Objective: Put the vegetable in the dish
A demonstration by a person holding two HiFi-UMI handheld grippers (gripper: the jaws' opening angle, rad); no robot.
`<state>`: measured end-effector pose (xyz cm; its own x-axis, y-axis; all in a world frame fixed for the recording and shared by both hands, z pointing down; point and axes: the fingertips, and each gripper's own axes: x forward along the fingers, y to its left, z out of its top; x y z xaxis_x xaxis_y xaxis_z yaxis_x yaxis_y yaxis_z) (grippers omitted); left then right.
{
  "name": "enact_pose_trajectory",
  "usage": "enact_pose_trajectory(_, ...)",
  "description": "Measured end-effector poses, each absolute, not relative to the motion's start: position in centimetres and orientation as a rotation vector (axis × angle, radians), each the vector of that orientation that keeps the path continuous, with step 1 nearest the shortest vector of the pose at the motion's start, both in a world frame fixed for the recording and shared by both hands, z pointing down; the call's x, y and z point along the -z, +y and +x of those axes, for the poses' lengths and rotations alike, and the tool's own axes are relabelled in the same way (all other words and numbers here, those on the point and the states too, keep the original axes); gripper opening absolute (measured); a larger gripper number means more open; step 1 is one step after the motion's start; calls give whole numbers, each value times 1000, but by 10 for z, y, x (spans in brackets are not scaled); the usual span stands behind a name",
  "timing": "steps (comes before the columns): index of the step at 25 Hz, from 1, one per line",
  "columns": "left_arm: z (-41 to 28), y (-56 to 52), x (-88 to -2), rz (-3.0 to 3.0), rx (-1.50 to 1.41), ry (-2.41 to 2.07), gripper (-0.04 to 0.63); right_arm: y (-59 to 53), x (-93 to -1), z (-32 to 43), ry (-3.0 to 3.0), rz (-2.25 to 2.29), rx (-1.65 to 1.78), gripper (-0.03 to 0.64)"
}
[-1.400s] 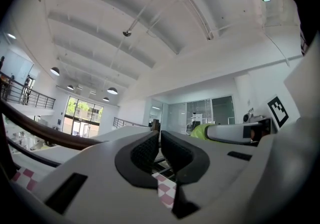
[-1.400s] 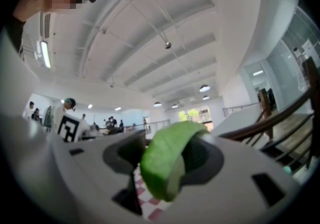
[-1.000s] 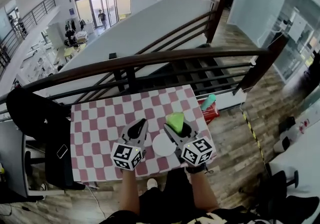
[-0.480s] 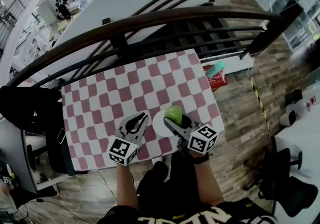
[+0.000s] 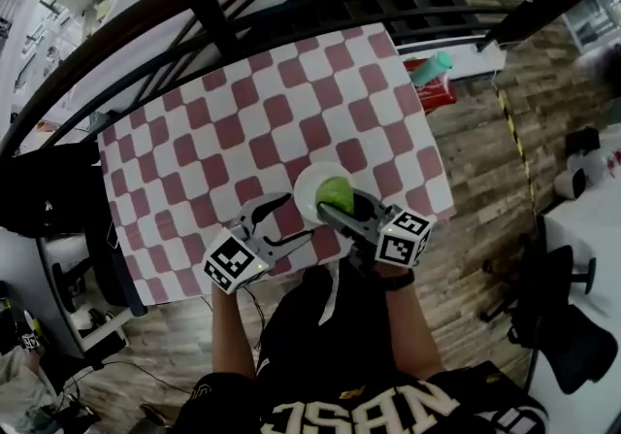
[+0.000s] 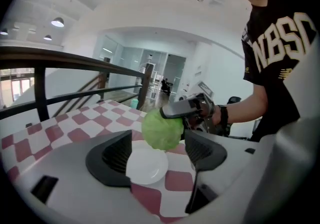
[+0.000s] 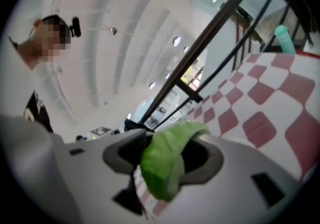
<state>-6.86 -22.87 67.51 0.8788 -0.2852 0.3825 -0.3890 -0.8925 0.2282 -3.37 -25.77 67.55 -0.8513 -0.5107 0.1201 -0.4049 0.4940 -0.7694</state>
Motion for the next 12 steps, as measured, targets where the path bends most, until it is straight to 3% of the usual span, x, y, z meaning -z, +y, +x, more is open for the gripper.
enact_pose_trajectory(3,-55,-216,-679,2772,-492,-367,439,-251,-672,-36,2481,-661,1361,220)
enact_pose_trajectory(5,-48,-214,-681,2783,-504,-315,492,-249,-669,-39,2435,-576,1377,221)
enact_pose_trajectory(12,-27,-210,-679,2836,-554,-167,538,-235,-646,-51,2336,-269,1347,219)
